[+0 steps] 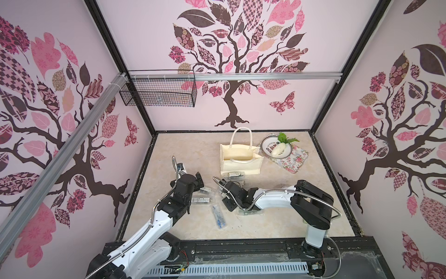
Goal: Put the compass set into the canvas bag
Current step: Pick up the compass set at the center of the board.
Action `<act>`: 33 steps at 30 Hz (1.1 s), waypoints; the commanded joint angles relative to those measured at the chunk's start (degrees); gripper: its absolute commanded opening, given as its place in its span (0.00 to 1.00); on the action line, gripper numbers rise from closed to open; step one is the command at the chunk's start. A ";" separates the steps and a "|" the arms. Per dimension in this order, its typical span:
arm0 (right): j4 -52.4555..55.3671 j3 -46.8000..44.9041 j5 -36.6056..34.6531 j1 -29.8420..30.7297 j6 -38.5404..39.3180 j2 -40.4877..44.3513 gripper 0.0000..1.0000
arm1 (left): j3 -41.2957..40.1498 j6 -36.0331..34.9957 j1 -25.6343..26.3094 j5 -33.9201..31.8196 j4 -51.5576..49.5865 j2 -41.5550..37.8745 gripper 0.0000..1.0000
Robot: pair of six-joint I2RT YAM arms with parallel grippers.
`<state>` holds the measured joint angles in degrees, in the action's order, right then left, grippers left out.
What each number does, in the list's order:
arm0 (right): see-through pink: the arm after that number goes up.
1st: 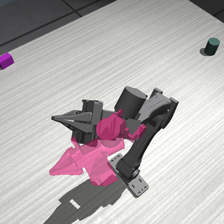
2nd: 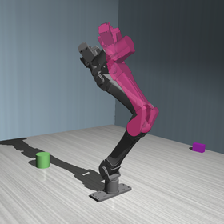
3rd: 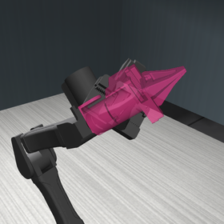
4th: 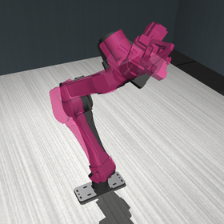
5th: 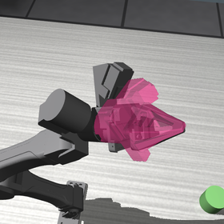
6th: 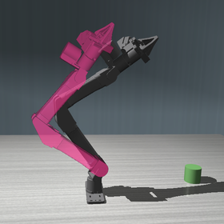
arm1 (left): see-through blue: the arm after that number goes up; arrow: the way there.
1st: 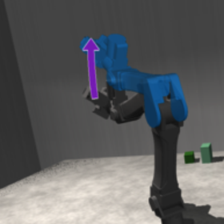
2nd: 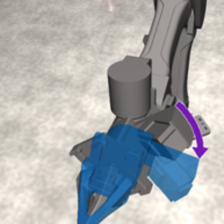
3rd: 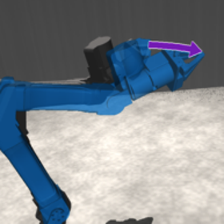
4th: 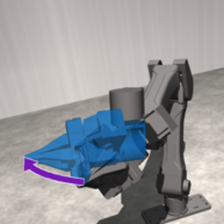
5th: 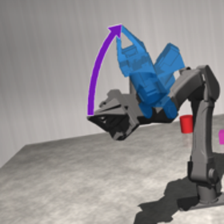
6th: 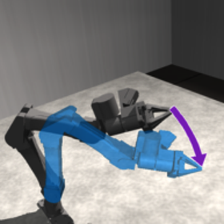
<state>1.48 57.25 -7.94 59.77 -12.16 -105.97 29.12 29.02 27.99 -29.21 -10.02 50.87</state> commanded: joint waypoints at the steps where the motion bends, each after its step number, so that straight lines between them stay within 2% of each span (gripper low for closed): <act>1: 1.37 -0.50 1.88 0.17 1.98 3.44 0.52 | -1.43 0.80 -0.25 0.12 0.63 -0.32 0.97; 12: 0.47 -0.13 4.87 0.20 3.37 4.72 0.53 | -1.52 0.82 -0.28 0.30 0.84 0.12 0.97; 18: 1.10 0.67 3.56 0.22 4.05 6.08 0.53 | -1.52 0.56 -0.26 0.16 0.83 0.05 0.97; 33: 6.32 8.39 0.65 -0.28 15.02 20.09 0.53 | -1.70 0.16 -0.49 -0.67 0.36 -2.51 0.97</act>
<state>7.09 61.14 -6.02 59.75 -1.04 -90.02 29.12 29.56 27.73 -29.26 -9.96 49.17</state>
